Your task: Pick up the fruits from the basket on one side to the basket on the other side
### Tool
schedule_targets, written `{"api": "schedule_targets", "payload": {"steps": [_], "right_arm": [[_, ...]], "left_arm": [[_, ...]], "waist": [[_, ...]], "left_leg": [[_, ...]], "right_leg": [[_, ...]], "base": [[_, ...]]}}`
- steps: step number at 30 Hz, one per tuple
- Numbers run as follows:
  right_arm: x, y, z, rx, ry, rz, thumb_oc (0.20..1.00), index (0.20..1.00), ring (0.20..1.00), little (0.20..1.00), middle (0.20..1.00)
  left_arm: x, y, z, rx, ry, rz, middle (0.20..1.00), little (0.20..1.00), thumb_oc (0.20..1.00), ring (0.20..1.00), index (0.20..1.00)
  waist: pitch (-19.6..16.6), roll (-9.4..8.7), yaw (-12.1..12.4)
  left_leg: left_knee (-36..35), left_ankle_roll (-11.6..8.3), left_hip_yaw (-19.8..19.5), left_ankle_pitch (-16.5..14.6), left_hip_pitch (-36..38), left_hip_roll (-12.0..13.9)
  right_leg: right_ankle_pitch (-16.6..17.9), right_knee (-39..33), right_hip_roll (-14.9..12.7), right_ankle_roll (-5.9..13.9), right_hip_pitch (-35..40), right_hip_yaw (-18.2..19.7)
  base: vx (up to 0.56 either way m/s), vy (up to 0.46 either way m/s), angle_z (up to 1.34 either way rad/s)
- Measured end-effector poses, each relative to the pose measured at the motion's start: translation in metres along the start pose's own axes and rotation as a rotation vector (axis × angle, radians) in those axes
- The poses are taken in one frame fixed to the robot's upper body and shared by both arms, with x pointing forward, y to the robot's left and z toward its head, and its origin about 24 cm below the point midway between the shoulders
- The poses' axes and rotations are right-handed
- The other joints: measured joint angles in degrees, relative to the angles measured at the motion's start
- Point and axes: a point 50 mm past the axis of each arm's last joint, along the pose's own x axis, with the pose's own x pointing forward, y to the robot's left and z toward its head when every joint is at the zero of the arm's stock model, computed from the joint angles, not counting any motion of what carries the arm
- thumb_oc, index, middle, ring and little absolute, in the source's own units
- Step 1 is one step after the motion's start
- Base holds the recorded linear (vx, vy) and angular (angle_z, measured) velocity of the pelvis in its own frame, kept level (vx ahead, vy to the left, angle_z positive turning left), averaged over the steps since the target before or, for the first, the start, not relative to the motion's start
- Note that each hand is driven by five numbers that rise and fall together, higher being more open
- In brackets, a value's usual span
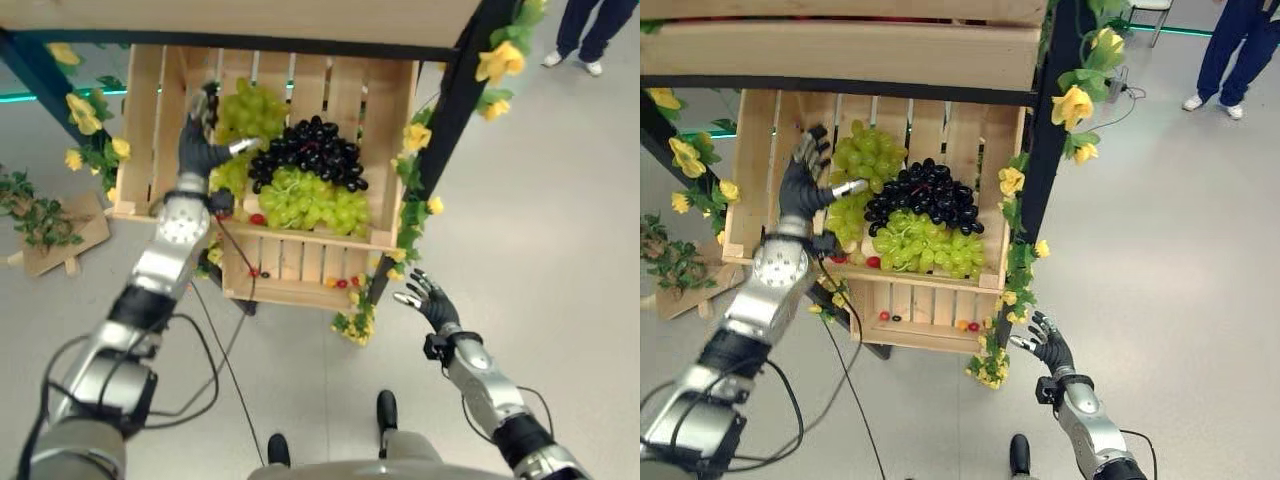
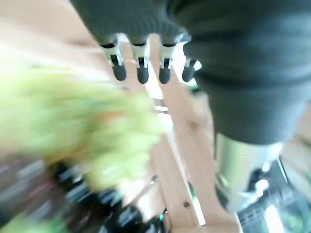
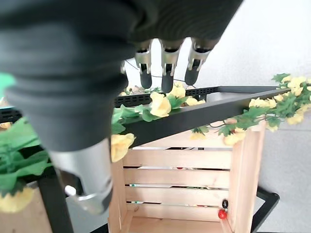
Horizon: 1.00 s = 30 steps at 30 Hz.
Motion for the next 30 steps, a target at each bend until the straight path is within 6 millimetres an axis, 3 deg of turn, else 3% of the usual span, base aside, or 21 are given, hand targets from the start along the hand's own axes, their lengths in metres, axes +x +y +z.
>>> {"api": "schedule_targets", "payload": {"steps": [7, 13, 24, 30], "right_arm": [[0.0, -0.006, 0.003, 0.037, -0.021, -0.041, 1.0, 1.0, 1.0, 1.0, 1.0], [-0.003, -0.01, 0.002, 0.032, -0.022, -0.052, 1.0, 1.0, 1.0, 1.0, 1.0], [-0.014, -0.029, 0.005, 0.05, -0.057, -0.13, 1.0, 1.0, 1.0, 1.0, 1.0], [-0.025, -0.034, 0.0, 0.081, -0.064, -0.176, 1.0, 1.0, 1.0, 1.0, 1.0]], "left_arm": [[-0.04, -0.002, 0.017, -0.238, -0.086, -0.03, 1.0, 1.0, 1.0, 1.0, 1.0], [-0.07, -0.015, 0.01, -0.361, -0.056, -0.083, 1.0, 1.0, 1.0, 1.0, 1.0], [-0.083, -0.05, 0.01, -0.471, 0.001, -0.383, 1.0, 1.0, 1.0, 1.0, 1.0], [-0.083, -0.052, 0.011, -0.429, 0.005, -0.46, 1.0, 1.0, 1.0, 1.0, 1.0]], "waist": [[1.5, -1.91, 1.65], [1.84, -2.51, 2.22], [2.32, -3.96, 2.97], [2.03, -7.1, 1.56]], "left_leg": [[-0.01, -0.04, -0.04, -0.1, 0.01, 0.07], [0.25, -0.04, -0.35, -0.18, 0.07, 0.04], [0.78, 0.14, -0.64, -0.31, -0.03, -0.42], [3.95, 0.71, 0.18, -2.47, -1.09, -0.69]], "right_leg": [[-0.04, 0.0, 0.07, -0.03, 0.05, -0.11], [-0.06, 0.0, 0.01, -0.06, 0.5, -0.41], [0.0, 0.13, -0.36, 0.04, 0.71, -0.51], [-0.01, 0.94, -0.71, 0.18, 0.12, 0.59]], "base": [[-0.01, 0.01, 0.0], [-0.02, 0.028, 0.02], [-0.04, 0.058, 0.02], [-0.05, 0.059, -0.07]]}}
